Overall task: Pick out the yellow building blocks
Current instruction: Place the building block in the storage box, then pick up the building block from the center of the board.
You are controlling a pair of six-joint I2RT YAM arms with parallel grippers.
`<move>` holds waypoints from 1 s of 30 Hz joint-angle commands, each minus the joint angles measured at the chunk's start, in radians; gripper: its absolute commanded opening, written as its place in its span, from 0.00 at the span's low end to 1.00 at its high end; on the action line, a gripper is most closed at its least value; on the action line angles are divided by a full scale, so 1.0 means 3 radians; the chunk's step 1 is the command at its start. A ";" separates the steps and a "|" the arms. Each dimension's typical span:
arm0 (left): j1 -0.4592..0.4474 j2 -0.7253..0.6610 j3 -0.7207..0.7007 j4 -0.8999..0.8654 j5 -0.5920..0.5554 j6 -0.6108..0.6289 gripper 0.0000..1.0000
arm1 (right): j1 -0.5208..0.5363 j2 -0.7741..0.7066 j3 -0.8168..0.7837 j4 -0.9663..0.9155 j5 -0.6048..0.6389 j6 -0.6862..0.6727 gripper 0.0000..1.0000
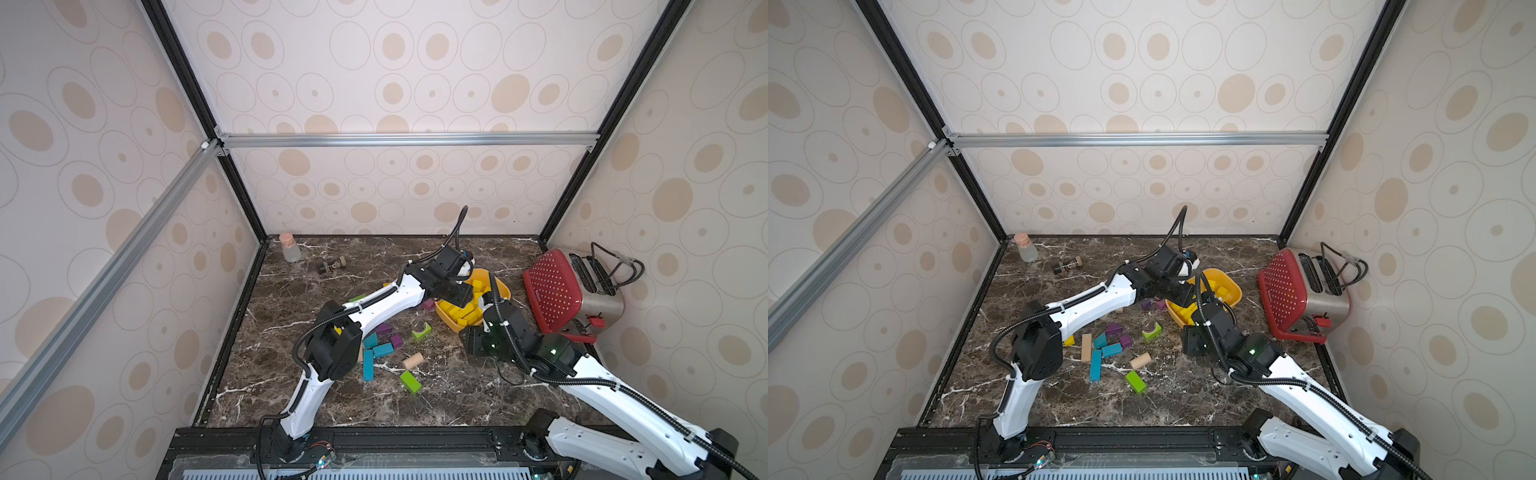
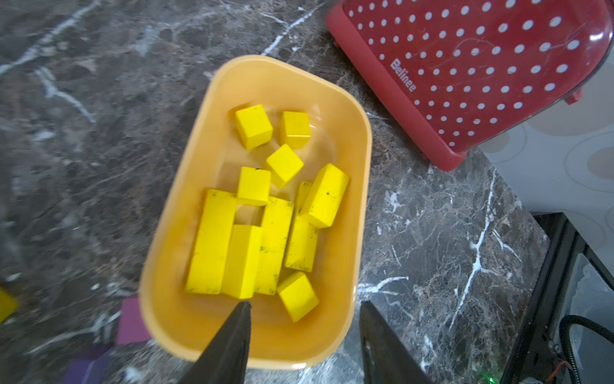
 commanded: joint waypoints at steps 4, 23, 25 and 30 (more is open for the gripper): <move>0.0261 -0.0528 -0.0411 -0.0035 -0.0352 0.0151 0.52 | -0.0013 0.0386 0.0243 0.0337 -0.0229 -0.0193 0.62; 0.0671 -0.2039 -0.1989 -0.0365 -0.1298 0.0156 0.53 | 0.0309 0.1735 0.0947 0.0905 -0.0532 -0.0421 0.61; 0.0733 -0.2169 -0.2107 -0.0368 -0.1333 0.0133 0.53 | 0.0347 0.1848 0.1010 0.0955 -0.0541 -0.0427 0.61; 0.0875 -0.2480 -0.2380 -0.0591 -0.1435 0.0107 0.53 | 0.0435 0.2179 0.1213 0.1070 -0.0593 -0.0429 0.61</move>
